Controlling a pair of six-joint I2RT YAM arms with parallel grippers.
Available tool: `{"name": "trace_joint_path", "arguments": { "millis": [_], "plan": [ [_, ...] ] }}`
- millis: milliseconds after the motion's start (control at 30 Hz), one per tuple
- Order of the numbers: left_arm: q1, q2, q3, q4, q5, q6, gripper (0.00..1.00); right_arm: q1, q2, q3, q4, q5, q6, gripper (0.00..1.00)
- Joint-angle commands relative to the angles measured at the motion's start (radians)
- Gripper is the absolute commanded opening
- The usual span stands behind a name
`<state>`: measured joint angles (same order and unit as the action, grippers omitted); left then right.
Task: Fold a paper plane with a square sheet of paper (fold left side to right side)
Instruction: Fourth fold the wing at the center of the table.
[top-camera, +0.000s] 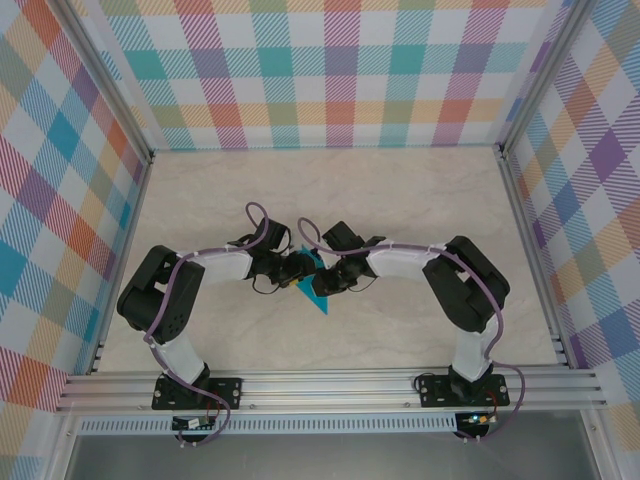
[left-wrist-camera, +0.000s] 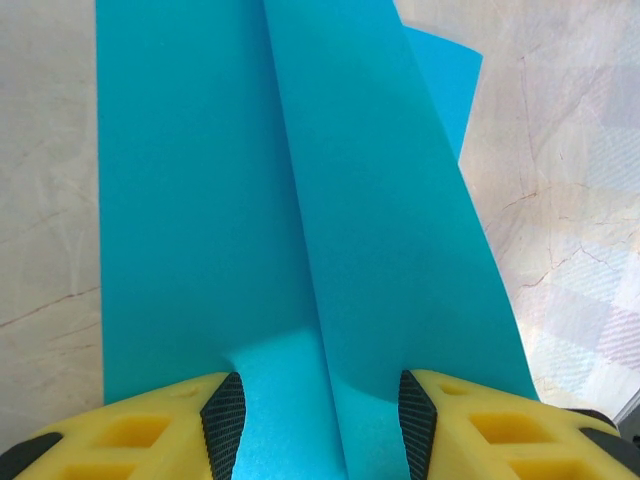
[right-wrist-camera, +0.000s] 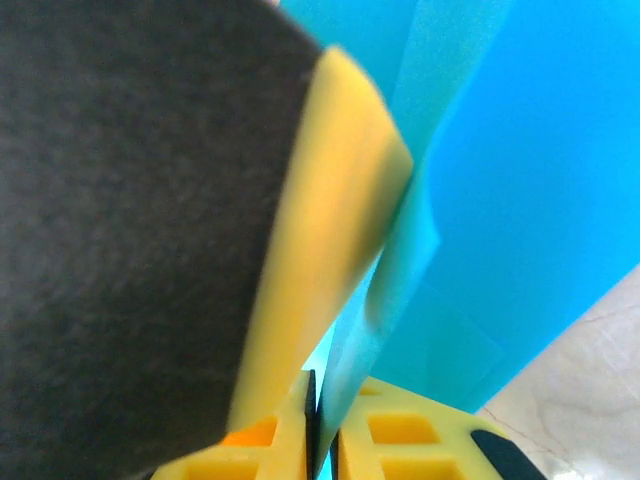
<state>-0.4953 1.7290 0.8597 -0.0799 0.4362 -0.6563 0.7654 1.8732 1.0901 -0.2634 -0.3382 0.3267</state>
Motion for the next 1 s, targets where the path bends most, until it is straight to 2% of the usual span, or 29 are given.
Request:
{"name": "trace_joint_path", "arguments": {
  "millis": [0, 267, 633, 967],
  "plan": [
    [-0.003, 0.014, -0.017, -0.08, -0.073, 0.031, 0.49, -0.016, 0.009, -0.004, 0.046, -0.06, -0.037, 0.12],
    [-0.004, 0.031, -0.012, -0.08, -0.073, 0.03, 0.49, -0.041, 0.011, -0.025, 0.065, -0.105, -0.033, 0.11],
    [-0.002, 0.057, 0.0, -0.078, -0.067, 0.027, 0.5, -0.083, 0.045, -0.046, 0.112, -0.229, 0.012, 0.11],
    [-0.008, 0.092, 0.03, -0.113, -0.073, 0.023, 0.51, -0.108, 0.065, -0.059, 0.135, -0.279, 0.041, 0.11]
  ]
}}
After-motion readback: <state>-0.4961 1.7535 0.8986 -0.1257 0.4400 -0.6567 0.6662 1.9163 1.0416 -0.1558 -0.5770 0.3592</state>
